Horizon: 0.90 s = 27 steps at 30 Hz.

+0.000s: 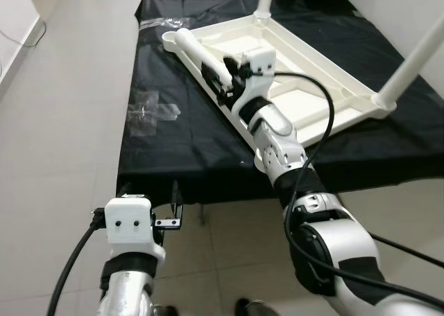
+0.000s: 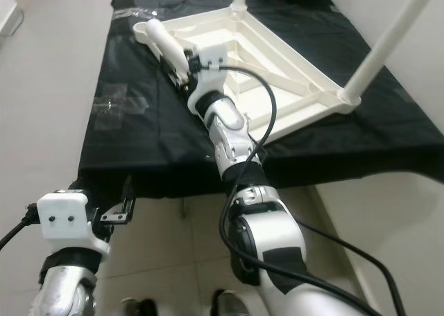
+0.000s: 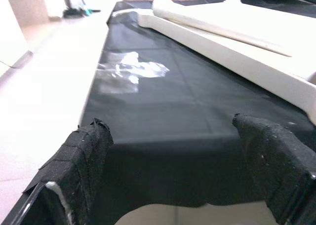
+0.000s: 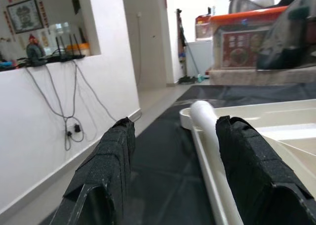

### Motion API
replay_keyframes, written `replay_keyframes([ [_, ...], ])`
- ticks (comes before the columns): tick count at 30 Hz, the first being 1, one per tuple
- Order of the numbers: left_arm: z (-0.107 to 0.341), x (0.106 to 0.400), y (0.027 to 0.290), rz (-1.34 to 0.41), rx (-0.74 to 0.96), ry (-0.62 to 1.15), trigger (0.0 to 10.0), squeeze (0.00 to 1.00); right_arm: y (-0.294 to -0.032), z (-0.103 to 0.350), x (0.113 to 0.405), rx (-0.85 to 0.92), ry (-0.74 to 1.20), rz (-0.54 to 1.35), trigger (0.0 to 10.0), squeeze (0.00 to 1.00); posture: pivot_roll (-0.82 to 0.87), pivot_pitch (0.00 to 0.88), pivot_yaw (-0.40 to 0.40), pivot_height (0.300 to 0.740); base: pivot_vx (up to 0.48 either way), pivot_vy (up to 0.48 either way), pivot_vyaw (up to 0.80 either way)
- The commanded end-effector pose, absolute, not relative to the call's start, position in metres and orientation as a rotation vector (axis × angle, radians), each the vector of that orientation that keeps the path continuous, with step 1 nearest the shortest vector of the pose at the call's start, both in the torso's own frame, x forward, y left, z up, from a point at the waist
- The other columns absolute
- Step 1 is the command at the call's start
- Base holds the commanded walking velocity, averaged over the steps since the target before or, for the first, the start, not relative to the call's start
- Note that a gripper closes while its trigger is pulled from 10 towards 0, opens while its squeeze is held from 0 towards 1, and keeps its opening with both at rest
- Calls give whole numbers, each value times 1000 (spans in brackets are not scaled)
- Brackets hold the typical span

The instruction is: Building children table

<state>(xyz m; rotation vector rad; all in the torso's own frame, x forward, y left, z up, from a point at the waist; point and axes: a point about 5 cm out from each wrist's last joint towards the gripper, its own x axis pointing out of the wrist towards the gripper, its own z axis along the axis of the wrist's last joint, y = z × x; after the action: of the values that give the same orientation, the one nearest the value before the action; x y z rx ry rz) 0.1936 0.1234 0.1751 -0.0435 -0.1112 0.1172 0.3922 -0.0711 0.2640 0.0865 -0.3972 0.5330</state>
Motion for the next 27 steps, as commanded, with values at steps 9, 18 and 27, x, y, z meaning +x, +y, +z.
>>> replay_keyframes([
  [9,178,201,138,184,5,-117,10000,0,-75,251,385,78,-395,528,10000,0,-79,83,-15,740,0,0,356],
  [18,183,206,146,224,25,-144,10000,0,-72,251,378,92,-395,554,10000,0,-79,73,-24,740,0,0,0],
  [27,186,209,151,237,39,-158,10000,0,-69,251,367,86,-401,583,10000,0,-67,76,-18,740,30,0,384],
])
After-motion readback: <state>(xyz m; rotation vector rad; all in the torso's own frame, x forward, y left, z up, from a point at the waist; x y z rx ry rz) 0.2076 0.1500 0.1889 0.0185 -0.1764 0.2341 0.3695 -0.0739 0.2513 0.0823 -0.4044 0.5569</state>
